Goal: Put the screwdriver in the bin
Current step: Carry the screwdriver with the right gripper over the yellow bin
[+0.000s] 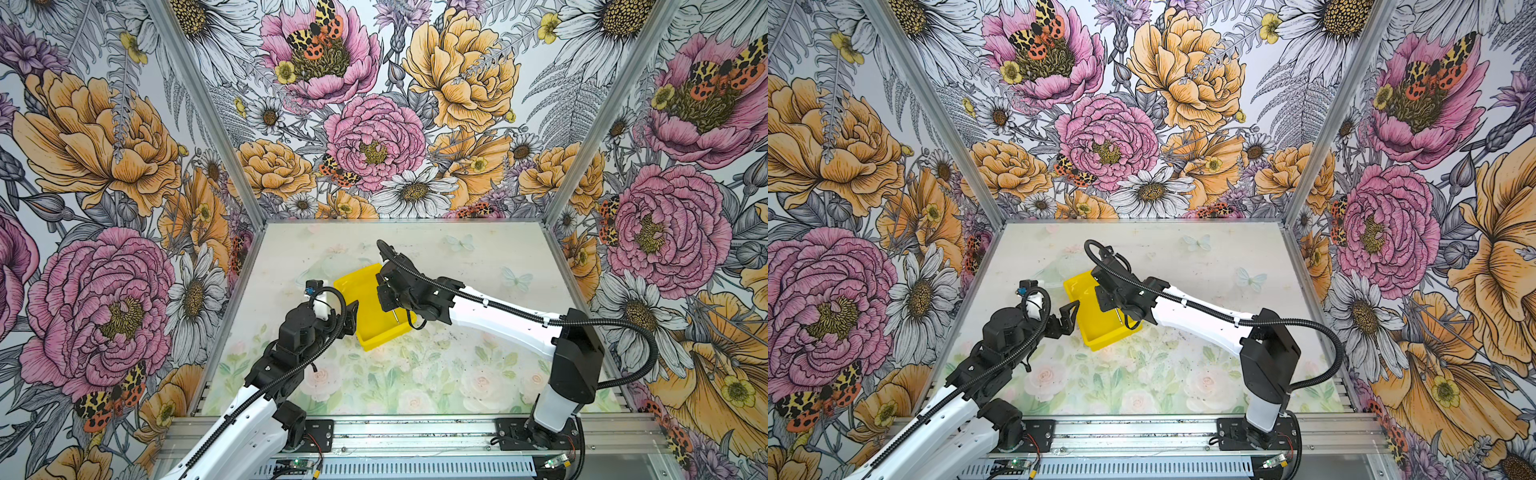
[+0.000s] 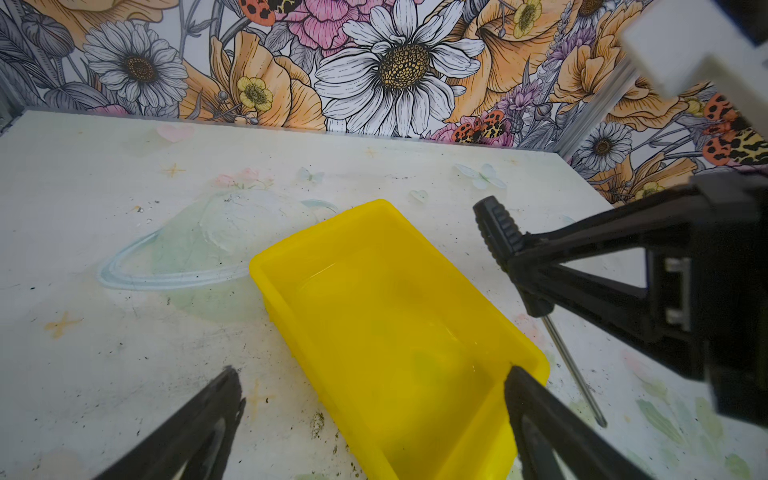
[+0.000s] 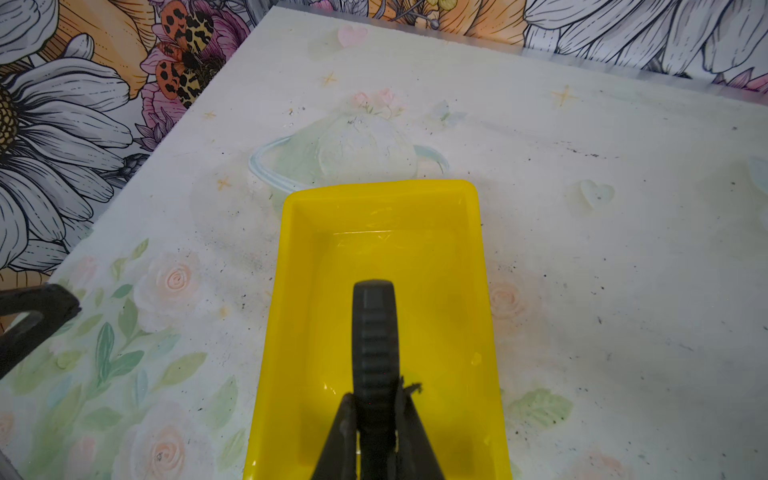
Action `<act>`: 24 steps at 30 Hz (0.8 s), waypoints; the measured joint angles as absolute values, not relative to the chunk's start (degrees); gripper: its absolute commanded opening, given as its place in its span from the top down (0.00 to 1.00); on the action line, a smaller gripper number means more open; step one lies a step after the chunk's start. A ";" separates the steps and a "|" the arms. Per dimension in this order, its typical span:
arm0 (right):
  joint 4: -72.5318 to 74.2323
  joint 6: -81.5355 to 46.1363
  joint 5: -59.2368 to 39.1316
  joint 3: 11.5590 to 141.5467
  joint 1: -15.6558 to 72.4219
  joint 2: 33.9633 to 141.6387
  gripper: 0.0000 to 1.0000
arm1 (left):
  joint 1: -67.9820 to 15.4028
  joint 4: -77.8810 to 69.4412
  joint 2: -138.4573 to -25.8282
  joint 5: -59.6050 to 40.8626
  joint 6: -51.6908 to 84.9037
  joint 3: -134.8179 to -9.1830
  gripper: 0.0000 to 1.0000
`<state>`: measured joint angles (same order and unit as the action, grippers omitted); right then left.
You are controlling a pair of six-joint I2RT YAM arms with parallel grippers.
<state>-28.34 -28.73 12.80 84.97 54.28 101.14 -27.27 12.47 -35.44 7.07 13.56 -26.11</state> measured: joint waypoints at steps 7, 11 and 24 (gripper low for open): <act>-28.49 -28.53 10.13 88.31 53.65 106.69 1.00 | -27.27 13.54 -34.79 7.79 13.58 -26.06 0.01; -28.51 -28.47 8.86 89.08 53.36 109.32 1.00 | -27.27 13.82 -34.28 8.16 13.61 -25.93 0.01; -28.56 -28.36 5.28 92.33 50.78 117.93 1.00 | -27.27 15.42 -32.64 8.60 14.98 -25.45 0.01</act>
